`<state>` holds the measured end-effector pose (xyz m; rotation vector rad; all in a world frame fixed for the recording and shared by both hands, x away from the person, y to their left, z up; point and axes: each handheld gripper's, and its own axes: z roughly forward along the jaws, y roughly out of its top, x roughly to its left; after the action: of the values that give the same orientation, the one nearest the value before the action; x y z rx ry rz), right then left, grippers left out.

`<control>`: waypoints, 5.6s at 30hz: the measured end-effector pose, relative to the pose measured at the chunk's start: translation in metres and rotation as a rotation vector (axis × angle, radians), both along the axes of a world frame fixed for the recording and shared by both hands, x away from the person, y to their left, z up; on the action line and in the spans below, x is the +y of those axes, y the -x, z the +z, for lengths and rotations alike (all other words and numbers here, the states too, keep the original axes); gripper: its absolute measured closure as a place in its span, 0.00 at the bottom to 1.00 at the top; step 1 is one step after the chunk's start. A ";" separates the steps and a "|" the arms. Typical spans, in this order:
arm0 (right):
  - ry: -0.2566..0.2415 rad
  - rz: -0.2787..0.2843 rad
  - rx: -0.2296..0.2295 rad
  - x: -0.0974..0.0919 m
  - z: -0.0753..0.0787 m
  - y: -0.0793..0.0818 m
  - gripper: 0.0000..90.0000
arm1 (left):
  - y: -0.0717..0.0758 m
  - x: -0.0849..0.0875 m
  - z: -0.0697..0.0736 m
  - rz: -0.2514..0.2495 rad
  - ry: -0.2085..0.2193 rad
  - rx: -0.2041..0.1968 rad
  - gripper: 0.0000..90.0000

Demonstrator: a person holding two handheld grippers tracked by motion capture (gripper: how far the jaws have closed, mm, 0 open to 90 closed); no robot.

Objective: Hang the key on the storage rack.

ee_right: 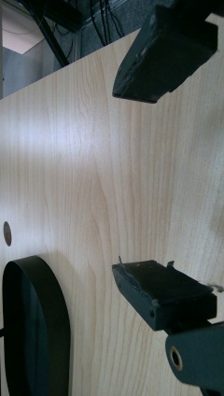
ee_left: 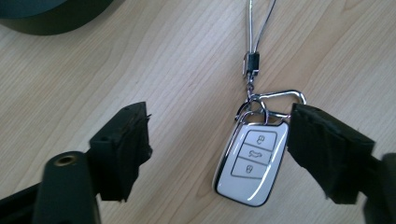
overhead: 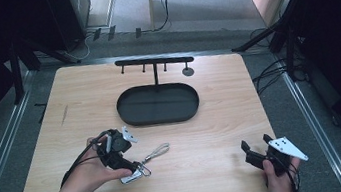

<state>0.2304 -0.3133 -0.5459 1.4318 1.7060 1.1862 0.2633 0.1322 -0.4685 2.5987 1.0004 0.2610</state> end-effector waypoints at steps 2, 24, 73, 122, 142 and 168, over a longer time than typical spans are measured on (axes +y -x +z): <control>-0.001 0.001 0.001 0.000 0.000 0.000 0.14 | -0.002 -0.006 -0.002 -0.007 -0.019 0.015 0.31; -0.007 0.007 -0.001 -0.002 0.000 0.000 0.14 | -0.023 -0.056 -0.021 -0.085 -0.148 0.120 0.66; -0.007 0.012 0.005 -0.001 0.000 0.000 0.14 | -0.010 -0.035 0.017 -0.010 0.062 -0.325 0.92; -0.011 0.015 0.005 -0.002 0.000 -0.001 0.14 | -0.050 -0.036 0.018 0.611 0.603 -0.748 0.92; -0.015 0.014 0.003 -0.002 0.000 -0.001 0.14 | -0.091 -0.051 0.005 0.635 0.598 -0.712 0.92; -0.013 0.014 0.000 -0.002 0.000 -0.001 0.14 | -0.110 -0.052 -0.006 0.589 0.555 -0.617 0.48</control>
<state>0.2309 -0.3151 -0.5458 1.4305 1.7139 1.2067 0.3731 0.0800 -0.4750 1.5366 1.3216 0.7484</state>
